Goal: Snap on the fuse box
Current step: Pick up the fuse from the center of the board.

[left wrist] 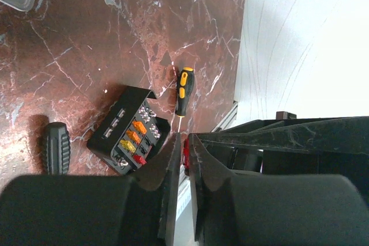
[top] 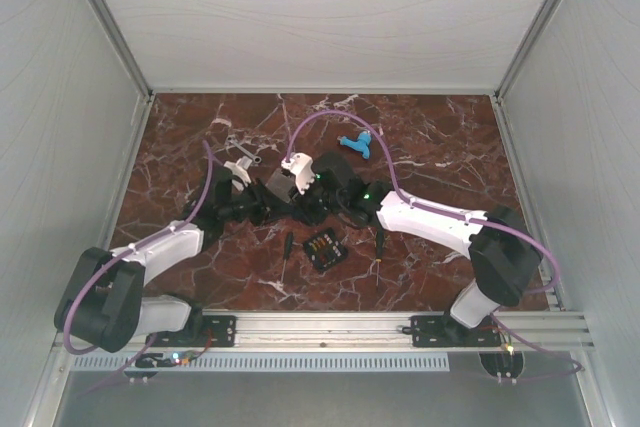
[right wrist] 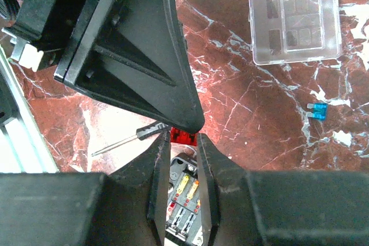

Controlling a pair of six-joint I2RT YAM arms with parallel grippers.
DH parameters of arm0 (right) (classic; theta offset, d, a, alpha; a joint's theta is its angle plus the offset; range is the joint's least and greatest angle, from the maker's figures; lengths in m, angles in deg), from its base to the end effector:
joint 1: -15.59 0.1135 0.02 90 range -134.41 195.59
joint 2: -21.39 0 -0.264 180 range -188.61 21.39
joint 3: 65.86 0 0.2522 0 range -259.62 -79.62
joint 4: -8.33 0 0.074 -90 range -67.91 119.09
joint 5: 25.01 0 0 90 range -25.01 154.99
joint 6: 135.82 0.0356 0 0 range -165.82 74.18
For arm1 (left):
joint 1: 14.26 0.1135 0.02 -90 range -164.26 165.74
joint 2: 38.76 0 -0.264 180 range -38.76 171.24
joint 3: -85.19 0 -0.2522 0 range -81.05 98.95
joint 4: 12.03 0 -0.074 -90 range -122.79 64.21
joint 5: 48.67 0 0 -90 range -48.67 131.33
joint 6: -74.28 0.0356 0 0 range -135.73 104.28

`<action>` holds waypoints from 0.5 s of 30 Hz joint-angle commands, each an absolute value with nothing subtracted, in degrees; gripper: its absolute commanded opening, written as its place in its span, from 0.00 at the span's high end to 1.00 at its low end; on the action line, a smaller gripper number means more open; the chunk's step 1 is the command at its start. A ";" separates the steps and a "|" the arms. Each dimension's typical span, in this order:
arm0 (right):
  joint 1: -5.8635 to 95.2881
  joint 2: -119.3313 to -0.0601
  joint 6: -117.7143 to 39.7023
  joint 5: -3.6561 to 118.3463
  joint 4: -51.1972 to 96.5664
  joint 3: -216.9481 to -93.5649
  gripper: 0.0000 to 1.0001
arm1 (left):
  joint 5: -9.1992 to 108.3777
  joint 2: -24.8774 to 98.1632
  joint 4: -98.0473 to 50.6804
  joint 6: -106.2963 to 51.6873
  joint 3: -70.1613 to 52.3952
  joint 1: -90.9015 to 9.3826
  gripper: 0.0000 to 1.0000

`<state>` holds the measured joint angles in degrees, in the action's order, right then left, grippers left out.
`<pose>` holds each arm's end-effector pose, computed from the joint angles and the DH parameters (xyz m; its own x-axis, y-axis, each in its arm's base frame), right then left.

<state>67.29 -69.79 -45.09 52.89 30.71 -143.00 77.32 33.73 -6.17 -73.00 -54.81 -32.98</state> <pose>0.2158 0.2853 0.2517 -0.3790 -0.4598 -0.8030 -0.8671 0.4795 0.1347 0.2255 -0.0985 0.1837 -0.8665 -0.4251 -0.2616 0.0521 0.4441 -0.8945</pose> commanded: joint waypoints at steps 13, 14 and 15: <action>65.12 -63.96 -36.25 50.31 23.51 -139.19 0.73 | 76.28 29.99 -0.38 -76.19 -56.16 -34.83 1.00; 64.32 -63.00 -34.79 49.10 22.77 -138.40 0.71 | 75.68 29.38 0.08 -76.80 -56.47 -34.83 1.00; 63.57 -62.06 -33.16 48.14 21.91 -137.56 0.69 | 75.19 28.65 0.69 -77.52 -56.79 -34.83 1.00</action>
